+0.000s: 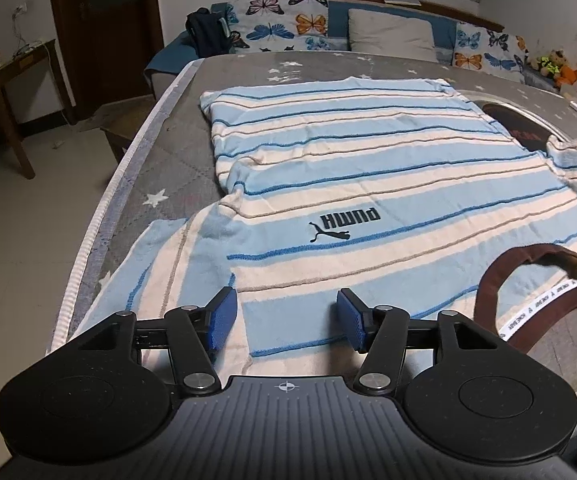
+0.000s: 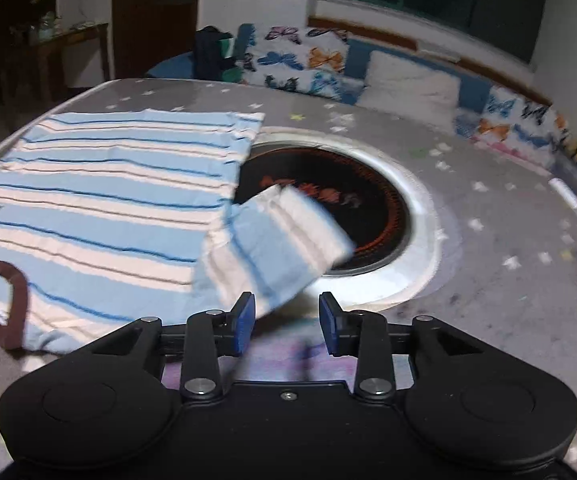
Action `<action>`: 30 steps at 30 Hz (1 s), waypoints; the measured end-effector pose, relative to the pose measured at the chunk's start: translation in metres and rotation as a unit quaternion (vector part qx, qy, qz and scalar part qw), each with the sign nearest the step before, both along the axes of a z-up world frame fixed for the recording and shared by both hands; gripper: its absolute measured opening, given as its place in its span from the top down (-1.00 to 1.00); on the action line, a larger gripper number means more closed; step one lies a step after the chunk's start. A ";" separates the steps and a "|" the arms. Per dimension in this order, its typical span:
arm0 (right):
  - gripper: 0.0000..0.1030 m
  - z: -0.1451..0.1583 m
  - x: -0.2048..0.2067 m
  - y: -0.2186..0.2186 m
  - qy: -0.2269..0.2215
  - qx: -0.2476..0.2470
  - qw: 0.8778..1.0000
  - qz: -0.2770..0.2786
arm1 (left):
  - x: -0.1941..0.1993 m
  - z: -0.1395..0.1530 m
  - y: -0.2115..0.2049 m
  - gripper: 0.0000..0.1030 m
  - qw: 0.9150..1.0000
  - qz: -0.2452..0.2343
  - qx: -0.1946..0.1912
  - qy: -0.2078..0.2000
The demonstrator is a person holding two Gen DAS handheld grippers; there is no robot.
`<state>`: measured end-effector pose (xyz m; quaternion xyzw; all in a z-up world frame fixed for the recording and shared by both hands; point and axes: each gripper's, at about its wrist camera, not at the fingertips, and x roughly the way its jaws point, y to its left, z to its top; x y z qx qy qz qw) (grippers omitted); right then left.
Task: Fold clothes
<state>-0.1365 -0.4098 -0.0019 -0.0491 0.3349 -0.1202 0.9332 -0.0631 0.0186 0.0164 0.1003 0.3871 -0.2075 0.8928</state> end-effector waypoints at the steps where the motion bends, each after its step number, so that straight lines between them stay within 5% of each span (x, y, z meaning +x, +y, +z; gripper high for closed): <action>1: 0.28 0.002 -0.002 0.000 -0.005 -0.006 1.000 0.000 | 0.000 0.000 0.000 -0.11 1.000 0.001 -0.001 0.001; 7: 0.28 0.008 0.015 0.002 -0.026 -0.006 0.999 0.029 | -0.001 -0.001 0.000 -0.14 1.000 0.004 0.002 0.000; 16: 0.28 -0.027 0.062 0.004 0.025 0.014 0.998 0.064 | -0.001 -0.003 0.005 -0.24 1.000 0.013 0.000 0.003; 30: 0.24 -0.035 0.030 -0.022 0.057 0.041 0.998 0.004 | 0.001 -0.005 0.010 -0.34 1.000 0.018 -0.007 0.002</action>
